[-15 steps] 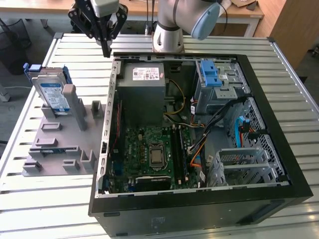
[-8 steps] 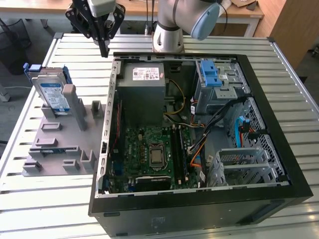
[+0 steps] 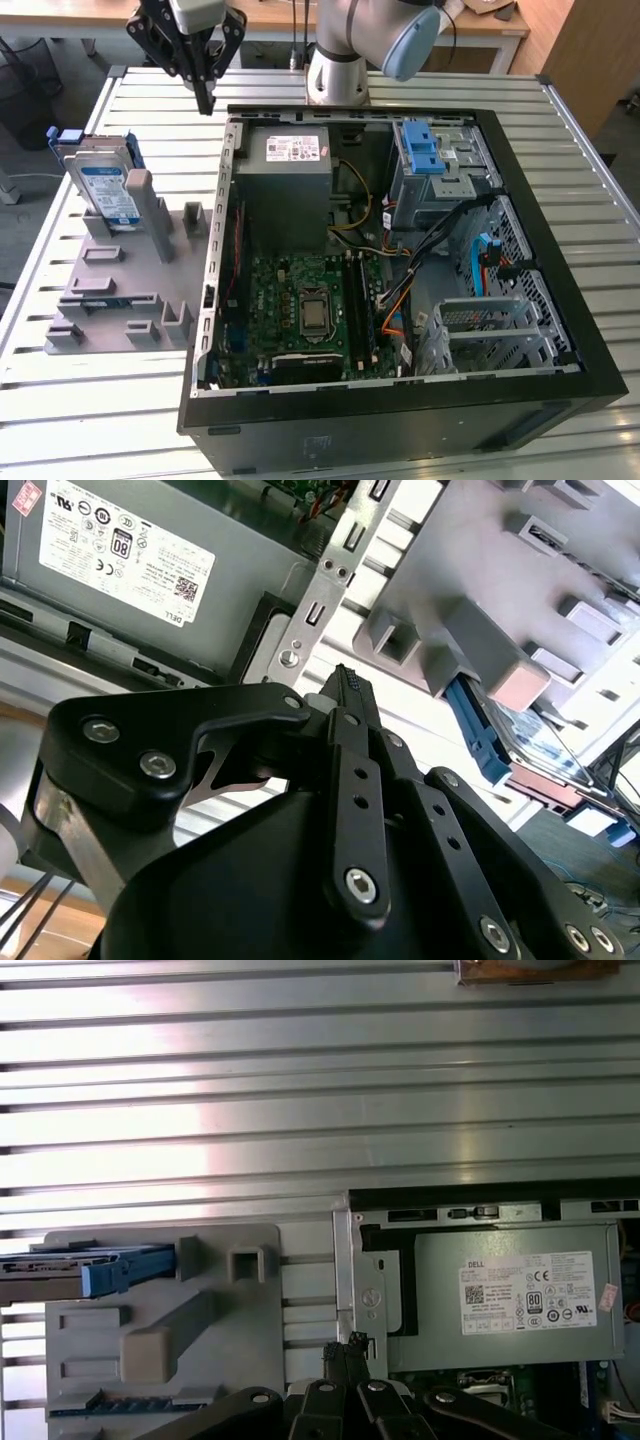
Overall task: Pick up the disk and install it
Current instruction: 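Reach for the disk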
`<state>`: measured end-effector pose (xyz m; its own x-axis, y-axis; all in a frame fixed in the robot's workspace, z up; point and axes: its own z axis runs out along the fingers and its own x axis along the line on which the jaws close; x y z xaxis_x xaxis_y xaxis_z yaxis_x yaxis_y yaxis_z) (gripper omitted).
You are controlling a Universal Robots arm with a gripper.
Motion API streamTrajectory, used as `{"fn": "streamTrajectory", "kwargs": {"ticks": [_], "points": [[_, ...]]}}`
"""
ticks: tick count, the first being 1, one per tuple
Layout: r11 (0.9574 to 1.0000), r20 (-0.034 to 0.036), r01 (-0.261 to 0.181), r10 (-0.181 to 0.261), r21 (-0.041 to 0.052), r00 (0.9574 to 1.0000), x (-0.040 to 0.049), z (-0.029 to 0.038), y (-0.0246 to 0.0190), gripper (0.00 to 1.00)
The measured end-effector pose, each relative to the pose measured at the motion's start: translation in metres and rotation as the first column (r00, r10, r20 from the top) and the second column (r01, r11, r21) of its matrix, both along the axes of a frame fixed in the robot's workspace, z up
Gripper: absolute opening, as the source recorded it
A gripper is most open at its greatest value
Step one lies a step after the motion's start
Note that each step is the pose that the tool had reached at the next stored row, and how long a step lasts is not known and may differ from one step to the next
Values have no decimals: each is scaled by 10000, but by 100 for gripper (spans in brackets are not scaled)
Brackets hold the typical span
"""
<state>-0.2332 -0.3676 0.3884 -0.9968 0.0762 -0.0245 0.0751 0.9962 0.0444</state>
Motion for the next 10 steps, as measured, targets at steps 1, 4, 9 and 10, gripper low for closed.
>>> {"fn": "streamTrajectory", "kwargs": {"ticks": [1,4,9,10], "points": [[10000,0,1,-1,0,10000,-8,0,2,11],[10000,-1,0,0,0,10000,-29,-1,7,11],[10000,-1,-1,1,0,10000,-65,-5,19,11],[10000,-1,0,0,-1,10000,-73,-5,21,11]]}}
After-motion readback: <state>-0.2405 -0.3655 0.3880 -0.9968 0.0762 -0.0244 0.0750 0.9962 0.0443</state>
